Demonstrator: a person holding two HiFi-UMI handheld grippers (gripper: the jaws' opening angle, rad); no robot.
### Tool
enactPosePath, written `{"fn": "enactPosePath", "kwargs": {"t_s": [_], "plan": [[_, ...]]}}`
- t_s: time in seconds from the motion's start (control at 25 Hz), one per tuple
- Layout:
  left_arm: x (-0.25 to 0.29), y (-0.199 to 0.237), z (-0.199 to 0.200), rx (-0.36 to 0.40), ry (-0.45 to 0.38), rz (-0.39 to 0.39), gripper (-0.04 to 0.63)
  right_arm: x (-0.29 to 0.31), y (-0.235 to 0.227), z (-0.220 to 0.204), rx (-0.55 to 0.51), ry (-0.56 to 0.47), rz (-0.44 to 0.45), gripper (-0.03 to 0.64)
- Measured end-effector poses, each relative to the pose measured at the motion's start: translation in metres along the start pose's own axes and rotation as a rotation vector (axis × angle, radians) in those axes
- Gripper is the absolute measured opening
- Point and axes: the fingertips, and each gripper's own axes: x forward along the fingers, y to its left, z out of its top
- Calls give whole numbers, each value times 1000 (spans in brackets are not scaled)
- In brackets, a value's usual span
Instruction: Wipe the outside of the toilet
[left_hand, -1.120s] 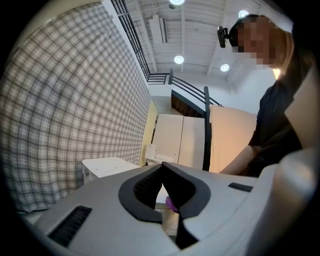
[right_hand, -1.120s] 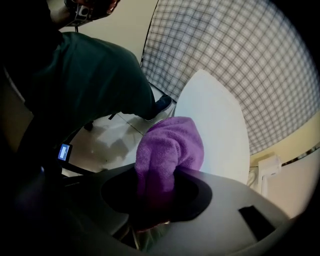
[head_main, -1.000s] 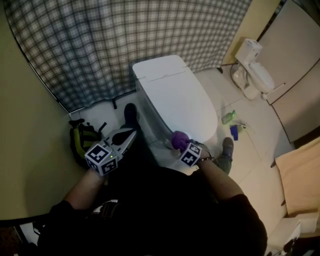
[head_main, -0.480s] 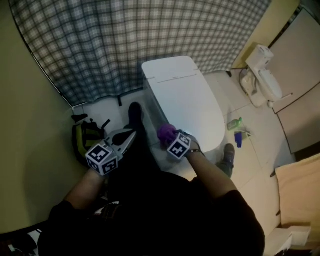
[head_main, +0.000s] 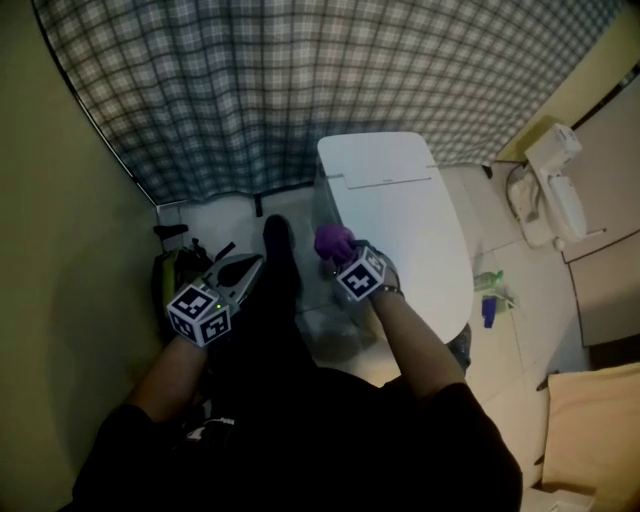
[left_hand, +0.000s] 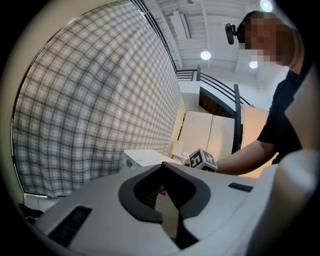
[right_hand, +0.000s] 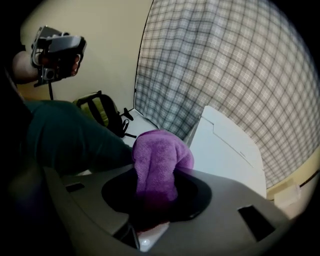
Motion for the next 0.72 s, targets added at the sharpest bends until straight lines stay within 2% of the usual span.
{"fn": "enactPosePath", "kwargs": {"t_s": [0.32, 0.6, 0.72], "plan": [[1, 58, -12, -56, 39, 59, 6, 57, -56, 71, 72, -84, -3, 135], [-10, 71, -18, -62, 100, 58, 5, 91, -109, 126, 145, -137, -66, 135], [-20, 79, -23, -75, 106, 74, 6, 105, -125, 141, 203, -139, -65, 135]]}}
